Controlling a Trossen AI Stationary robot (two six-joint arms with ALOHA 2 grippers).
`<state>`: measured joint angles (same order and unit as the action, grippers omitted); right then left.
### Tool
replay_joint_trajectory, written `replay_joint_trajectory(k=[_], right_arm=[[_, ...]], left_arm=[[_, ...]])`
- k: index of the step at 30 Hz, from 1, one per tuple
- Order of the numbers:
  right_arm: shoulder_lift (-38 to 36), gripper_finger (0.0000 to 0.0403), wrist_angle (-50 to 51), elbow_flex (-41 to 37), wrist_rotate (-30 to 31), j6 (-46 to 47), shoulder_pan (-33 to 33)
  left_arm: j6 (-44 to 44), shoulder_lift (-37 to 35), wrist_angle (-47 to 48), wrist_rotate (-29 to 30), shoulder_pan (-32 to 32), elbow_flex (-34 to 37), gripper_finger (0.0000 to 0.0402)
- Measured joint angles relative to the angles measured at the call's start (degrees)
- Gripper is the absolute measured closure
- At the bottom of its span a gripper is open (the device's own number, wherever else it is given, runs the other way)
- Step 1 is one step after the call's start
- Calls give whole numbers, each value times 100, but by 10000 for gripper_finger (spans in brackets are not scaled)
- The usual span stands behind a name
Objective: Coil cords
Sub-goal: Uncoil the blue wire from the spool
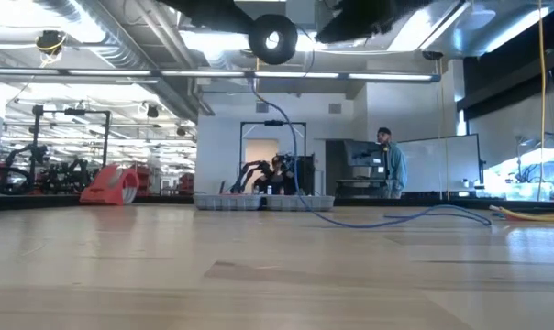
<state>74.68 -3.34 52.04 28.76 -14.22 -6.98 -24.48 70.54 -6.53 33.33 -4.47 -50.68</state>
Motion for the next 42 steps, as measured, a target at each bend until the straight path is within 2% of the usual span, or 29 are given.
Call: replay_joint_trajectory(k=[5,8,11,13,18,19,23,28,34,38,42], right_arm=[[257,208,-30,-9,-867,182,273],[341,209,-215,-9,-872,180,286],[360,228,-267,-9,-681,155,292],[360,258,-223,-9,-678,93,297],[362,378,-311,-12,-676,-126,281],[362,389,-328,-12,-693,-137,281],[362,386,-516,-12,-735,-145,272],[365,394,-1300,-14,-784,-557,-166],[664,398,-1706,-11,-1558,-597,-346],[961,400,-999,137,-1580,-622,-346],[1126,400,317,475,-1262,-681,-339]], left_arm=[[-11,0,44,-21,-85,2,401],[-19,0,50,-30,-84,2,401],[7,0,137,-27,-83,2,401],[25,0,189,-26,-83,7,401],[46,7,172,-27,-79,7,401],[52,7,173,-25,-79,7,401],[146,13,176,-27,-70,7,401],[351,17,392,-34,45,8,402],[677,76,-125,-36,166,9,401],[1164,80,-723,-41,156,11,401],[1010,72,-1012,-9,19,11,401]])
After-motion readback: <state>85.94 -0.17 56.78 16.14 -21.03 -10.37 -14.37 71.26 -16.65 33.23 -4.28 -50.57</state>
